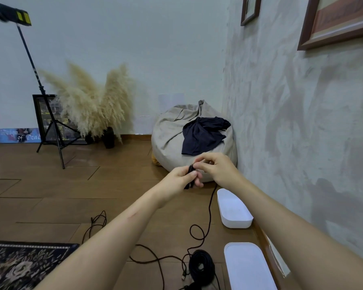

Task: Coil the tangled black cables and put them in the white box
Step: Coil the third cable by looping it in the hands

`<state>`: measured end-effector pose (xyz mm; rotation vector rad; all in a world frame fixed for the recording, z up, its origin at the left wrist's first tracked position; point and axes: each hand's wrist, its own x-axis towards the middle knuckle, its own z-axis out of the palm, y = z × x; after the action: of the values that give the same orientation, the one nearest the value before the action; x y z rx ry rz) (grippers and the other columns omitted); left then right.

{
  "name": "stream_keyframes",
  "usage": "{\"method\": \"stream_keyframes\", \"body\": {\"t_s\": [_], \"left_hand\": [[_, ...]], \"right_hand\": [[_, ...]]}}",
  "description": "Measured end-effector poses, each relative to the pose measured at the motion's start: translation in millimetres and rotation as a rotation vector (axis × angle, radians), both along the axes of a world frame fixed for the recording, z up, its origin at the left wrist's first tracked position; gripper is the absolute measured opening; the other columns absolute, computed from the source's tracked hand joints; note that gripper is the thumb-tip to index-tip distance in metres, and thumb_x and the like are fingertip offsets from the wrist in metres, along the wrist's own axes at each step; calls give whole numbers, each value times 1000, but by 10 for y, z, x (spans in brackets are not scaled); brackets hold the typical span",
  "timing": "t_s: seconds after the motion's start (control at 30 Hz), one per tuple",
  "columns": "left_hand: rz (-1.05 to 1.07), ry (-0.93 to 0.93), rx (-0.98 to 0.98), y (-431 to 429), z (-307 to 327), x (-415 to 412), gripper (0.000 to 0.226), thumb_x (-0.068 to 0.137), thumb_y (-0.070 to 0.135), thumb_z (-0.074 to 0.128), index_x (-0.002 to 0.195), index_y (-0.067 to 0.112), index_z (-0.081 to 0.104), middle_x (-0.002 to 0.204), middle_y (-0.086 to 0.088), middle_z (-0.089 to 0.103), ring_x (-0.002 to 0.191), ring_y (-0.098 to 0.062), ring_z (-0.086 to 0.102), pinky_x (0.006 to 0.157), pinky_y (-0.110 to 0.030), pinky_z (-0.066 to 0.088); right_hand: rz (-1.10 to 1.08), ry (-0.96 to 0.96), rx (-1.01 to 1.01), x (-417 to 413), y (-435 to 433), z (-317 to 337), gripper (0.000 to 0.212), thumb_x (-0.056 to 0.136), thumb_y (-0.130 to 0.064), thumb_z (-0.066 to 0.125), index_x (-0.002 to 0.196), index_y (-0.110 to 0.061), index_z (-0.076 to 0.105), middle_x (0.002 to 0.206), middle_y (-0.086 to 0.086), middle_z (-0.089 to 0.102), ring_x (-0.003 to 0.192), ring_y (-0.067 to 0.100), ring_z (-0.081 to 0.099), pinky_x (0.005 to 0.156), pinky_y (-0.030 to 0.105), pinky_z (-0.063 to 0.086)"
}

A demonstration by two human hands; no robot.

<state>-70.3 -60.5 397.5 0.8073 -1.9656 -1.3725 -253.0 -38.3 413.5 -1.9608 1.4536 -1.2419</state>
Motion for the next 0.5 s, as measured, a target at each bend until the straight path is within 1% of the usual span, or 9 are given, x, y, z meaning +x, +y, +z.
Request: {"method": "stream_keyframes", "body": {"t_s": [0.07, 0.1, 0.2, 0.27, 0.3, 0.37, 0.43, 0.47, 0.5], "left_hand": [[12, 35, -16, -5, 29, 18, 22, 110, 15, 44, 102, 11, 64, 83, 4, 67, 95, -16, 67, 88, -26, 53], [11, 37, -27, 7, 36, 18, 22, 110, 14, 43, 103, 11, 64, 83, 4, 68, 94, -16, 66, 88, -26, 54], [24, 13, -47, 54, 34, -9, 22, 110, 12, 42, 105, 11, 63, 81, 3, 64, 88, -10, 66, 88, -24, 54], [41, -9, -73, 75, 79, -7, 22, 110, 10, 41, 105, 10, 63, 81, 2, 60, 83, -7, 66, 86, -22, 53], [42, -26, -92, 68, 134, 2, 23, 110, 11, 41, 105, 10, 63, 81, 2, 60, 83, -6, 66, 86, -22, 53], [37, -48, -103, 49, 219, 58, 23, 110, 12, 41, 106, 11, 64, 82, 2, 61, 85, -8, 67, 89, -25, 53], [26, -60, -89, 79, 203, 124, 25, 111, 15, 42, 108, 10, 66, 83, 3, 63, 89, -10, 68, 92, -27, 53], [15, -67, -78, 104, 159, 142, 26, 111, 16, 41, 109, 9, 67, 83, 4, 63, 90, -11, 68, 93, -28, 54], [7, -71, -70, 135, 113, 152, 27, 111, 16, 41, 110, 8, 67, 83, 4, 63, 90, -10, 68, 93, -28, 54]], "right_hand": [[-13, -36, 23, -19, -11, 7, 11, 93, -25, 72, 86, -33, 75, 81, 2, 71, 70, -1, 55, 72, 21, 42], [-7, -33, 38, -28, -19, 2, 9, 94, -26, 71, 89, -33, 75, 82, 2, 71, 72, 0, 55, 73, 23, 43], [33, 16, 66, -42, -31, -2, 13, 98, -24, 66, 99, -32, 77, 91, -4, 75, 89, 11, 65, 85, 34, 52], [43, 67, 58, -52, -23, 29, 20, 100, -20, 62, 104, -31, 77, 97, -6, 76, 98, 14, 67, 92, 37, 53], [40, 80, 45, -55, -19, 65, 22, 101, -19, 60, 106, -31, 77, 98, -7, 76, 98, 14, 67, 93, 38, 53], [26, 80, 2, -35, -11, 145, 19, 101, -21, 61, 105, -29, 77, 95, -6, 75, 92, 9, 66, 87, 36, 53], [-28, 75, -58, 9, -11, 190, 6, 96, -27, 69, 98, -28, 74, 87, -8, 71, 78, 1, 60, 76, 27, 49], [-64, 84, -77, 29, -8, 189, 6, 91, -31, 74, 94, -26, 72, 82, -9, 68, 72, -1, 56, 70, 23, 46], [-85, 111, -79, 39, -14, 163, 11, 88, -33, 77, 90, -24, 70, 77, -10, 65, 68, -1, 52, 66, 21, 42]]}}
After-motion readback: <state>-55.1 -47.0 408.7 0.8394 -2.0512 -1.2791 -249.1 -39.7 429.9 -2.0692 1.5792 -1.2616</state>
